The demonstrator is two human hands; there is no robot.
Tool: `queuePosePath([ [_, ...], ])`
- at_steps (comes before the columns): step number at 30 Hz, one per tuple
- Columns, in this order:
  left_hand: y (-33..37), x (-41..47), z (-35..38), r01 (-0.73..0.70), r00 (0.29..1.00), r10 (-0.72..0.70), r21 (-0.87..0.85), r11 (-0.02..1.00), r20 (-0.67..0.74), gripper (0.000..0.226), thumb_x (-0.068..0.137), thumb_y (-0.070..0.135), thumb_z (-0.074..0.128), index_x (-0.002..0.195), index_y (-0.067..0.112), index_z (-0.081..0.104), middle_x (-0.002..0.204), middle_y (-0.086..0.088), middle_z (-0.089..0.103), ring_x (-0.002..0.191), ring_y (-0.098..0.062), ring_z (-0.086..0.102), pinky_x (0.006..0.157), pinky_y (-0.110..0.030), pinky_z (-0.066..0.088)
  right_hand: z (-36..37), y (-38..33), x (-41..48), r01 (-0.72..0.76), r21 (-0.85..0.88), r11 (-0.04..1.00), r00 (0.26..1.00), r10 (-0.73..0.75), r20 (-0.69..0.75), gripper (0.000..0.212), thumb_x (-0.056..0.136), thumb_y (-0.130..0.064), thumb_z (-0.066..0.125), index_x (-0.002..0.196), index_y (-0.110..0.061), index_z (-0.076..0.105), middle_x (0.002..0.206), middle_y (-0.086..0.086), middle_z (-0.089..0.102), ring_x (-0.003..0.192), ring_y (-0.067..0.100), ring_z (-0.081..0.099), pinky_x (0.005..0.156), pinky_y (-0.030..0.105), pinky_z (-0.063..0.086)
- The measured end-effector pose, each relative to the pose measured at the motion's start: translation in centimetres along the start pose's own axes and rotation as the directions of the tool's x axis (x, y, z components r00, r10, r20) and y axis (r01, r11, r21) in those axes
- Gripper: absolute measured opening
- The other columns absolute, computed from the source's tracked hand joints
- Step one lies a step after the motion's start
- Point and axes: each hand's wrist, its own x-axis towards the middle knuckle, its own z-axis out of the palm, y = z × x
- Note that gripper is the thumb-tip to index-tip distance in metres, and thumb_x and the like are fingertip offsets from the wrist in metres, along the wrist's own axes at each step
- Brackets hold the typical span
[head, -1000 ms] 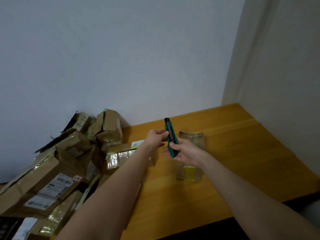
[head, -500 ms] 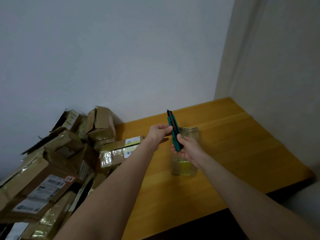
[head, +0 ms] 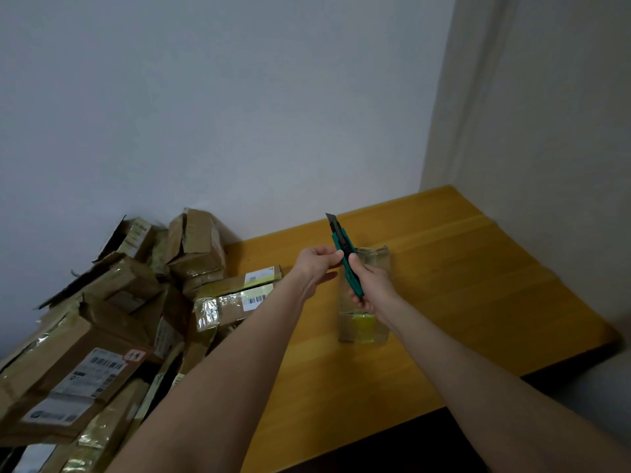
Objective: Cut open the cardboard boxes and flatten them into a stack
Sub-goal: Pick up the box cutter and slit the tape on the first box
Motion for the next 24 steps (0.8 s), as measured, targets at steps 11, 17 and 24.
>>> queuePosePath([
  [11,0.6,1.6,1.6,-0.135,0.99,0.141,0.203,0.97,-0.016,0.016,0.096,0.014,0.058,0.108,0.012,0.068,0.111,-0.003,0.066,0.111,-0.019,0.057,0.089,-0.032,0.048,-2.2,-1.5,2.8,0.06,-0.02,0.998,0.994,-0.062,-0.092,0.04,0.093,-0.048,0.055,0.083,-0.011,0.064,0.06,0.004,0.063,0.048,0.012,0.059,0.049,0.024,0.048],
  [17,-3.7,3.7,1.3,0.033,0.999,-0.011,0.474,0.88,-0.049,0.075,0.095,0.028,0.06,0.154,0.012,0.016,0.156,-0.01,0.028,0.141,-0.029,0.032,0.11,-0.042,0.035,-4.9,0.5,4.8,0.014,-0.295,0.955,0.959,-0.096,-0.266,0.041,0.095,-0.041,0.052,0.085,-0.002,0.061,0.08,0.019,0.056,0.072,0.031,0.057,0.056,0.033,0.039],
  [24,-6.4,3.6,3.2,0.117,0.993,-0.106,0.407,0.906,-0.049,0.045,0.094,0.023,0.061,0.133,0.008,0.044,0.132,-0.012,0.055,0.118,-0.028,0.054,0.099,-0.039,0.047,-3.6,2.1,5.6,-0.032,-0.213,0.976,0.976,-0.015,-0.217,0.039,0.097,-0.044,0.048,0.101,-0.008,0.061,0.089,0.007,0.062,0.074,0.019,0.056,0.073,0.038,0.05],
])
